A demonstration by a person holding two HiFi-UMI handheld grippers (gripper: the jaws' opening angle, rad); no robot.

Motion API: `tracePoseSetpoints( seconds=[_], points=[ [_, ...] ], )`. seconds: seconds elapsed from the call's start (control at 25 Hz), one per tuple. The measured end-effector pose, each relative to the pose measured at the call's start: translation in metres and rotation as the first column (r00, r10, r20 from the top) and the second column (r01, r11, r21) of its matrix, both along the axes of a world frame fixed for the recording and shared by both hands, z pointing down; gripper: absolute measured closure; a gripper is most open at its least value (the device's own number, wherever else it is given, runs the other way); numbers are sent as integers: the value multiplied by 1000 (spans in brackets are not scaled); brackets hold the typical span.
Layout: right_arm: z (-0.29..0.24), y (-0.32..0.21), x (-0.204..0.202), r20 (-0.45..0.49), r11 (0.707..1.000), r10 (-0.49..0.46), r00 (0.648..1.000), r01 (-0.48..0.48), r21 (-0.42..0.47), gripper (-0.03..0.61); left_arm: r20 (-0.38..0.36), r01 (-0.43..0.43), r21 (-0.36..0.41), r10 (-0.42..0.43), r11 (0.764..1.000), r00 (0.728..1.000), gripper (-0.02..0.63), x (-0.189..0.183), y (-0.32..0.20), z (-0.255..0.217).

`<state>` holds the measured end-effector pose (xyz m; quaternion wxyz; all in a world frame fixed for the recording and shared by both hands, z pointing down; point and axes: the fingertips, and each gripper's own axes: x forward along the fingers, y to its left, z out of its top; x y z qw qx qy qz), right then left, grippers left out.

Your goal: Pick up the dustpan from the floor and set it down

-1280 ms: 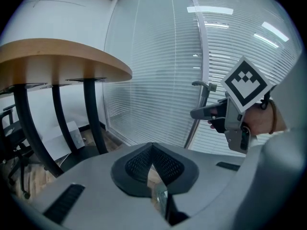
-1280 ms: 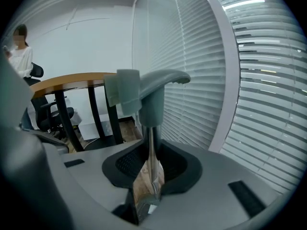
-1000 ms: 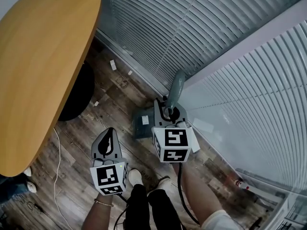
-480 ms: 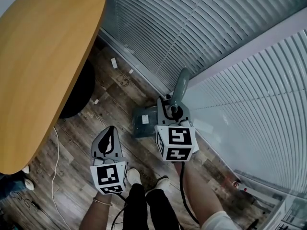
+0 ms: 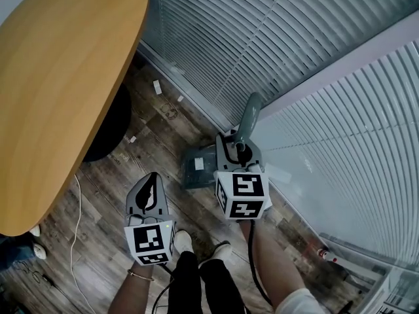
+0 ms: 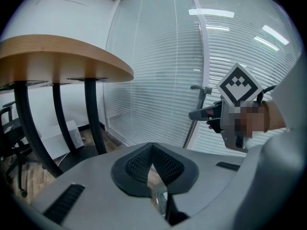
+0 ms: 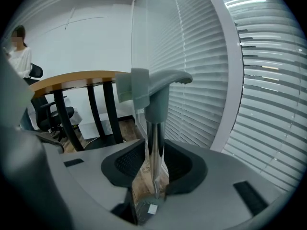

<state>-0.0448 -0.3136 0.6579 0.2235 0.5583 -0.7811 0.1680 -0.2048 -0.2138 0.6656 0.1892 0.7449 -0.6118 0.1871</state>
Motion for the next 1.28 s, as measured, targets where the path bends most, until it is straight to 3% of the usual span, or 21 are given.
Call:
tracePoseSetpoints(
  seconds=[0.36,0.76,1.28],
  points=[
    [5,1,3,13,1000,22,1000,-22,-1,409,6,13,6,-13,1000,1000,601,-4,0,2],
    [-1,27,24,26,999,42,999,-41,-15,399,18,6,25,-6,1000,1000,601,6,5,-13],
    [-79,71,56,42,997,72,997,-72,17,399,23,17,99,-19,995,1000,601,22,4,-103]
  ],
)
